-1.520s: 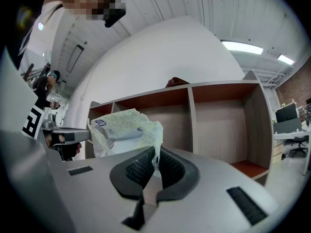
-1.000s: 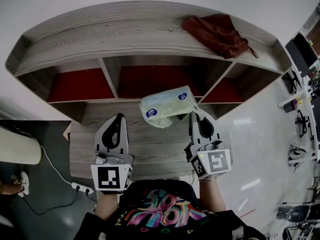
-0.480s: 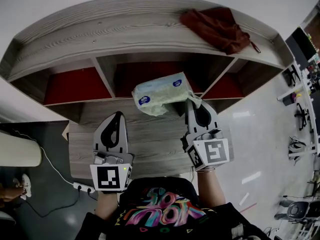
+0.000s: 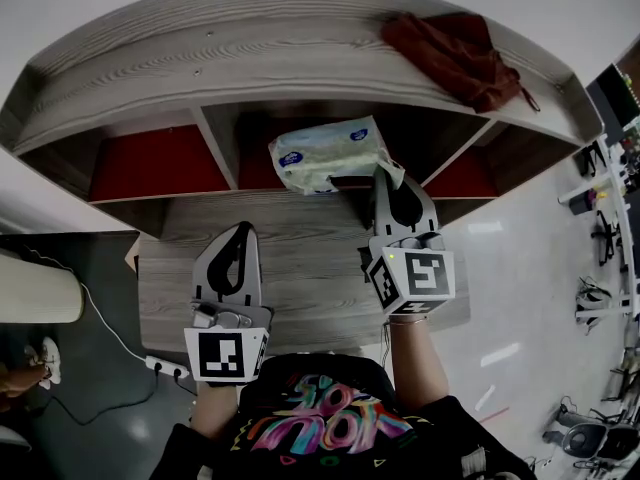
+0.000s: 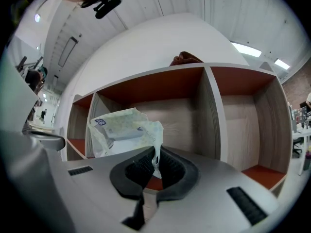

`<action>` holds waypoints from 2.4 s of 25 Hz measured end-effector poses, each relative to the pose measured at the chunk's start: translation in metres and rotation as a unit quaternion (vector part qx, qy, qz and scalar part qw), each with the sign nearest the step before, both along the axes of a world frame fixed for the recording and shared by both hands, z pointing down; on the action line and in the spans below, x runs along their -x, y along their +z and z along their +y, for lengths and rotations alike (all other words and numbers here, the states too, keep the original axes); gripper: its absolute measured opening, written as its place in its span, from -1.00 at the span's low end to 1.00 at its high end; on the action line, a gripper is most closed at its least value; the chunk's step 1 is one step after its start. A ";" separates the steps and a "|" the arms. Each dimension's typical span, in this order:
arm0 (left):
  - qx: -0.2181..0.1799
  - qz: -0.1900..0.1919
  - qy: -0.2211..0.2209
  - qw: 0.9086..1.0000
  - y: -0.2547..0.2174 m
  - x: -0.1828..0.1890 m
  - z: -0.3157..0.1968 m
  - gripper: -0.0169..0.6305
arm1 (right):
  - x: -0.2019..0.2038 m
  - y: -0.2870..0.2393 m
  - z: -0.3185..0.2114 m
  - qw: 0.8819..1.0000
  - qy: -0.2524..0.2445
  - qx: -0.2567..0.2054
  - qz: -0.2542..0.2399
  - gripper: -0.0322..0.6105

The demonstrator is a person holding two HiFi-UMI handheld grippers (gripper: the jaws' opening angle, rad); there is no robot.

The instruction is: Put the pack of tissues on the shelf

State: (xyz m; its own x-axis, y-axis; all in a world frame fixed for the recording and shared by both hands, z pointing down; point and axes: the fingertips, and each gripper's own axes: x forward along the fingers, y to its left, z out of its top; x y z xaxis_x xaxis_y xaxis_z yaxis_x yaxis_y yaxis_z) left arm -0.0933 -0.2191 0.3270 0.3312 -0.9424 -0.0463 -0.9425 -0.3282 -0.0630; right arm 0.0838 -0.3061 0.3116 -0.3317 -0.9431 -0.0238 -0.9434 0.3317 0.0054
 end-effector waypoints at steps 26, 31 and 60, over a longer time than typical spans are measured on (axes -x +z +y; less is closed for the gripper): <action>0.000 0.009 0.002 1.000 0.003 0.000 0.006 -0.87 | 0.014 0.022 -0.034 0.998 0.009 0.054 0.034 -0.57; -0.001 0.008 0.003 1.000 0.001 0.000 0.008 -0.87 | 0.012 0.024 -0.034 0.998 0.007 0.060 0.033 -0.46; -0.020 0.004 -0.005 1.000 -0.015 0.004 0.018 -0.87 | 0.014 -0.004 0.011 0.998 -0.051 0.020 0.023 -0.22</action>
State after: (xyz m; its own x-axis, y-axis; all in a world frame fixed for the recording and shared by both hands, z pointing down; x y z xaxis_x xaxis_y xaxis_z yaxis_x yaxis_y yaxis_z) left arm -0.0972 -0.2014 0.3124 0.3212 -0.9431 -0.0858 -0.9463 -0.3161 -0.0684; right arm 0.0701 -0.2946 0.3079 -0.4254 -0.9045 0.0300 -0.9040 0.4262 0.0337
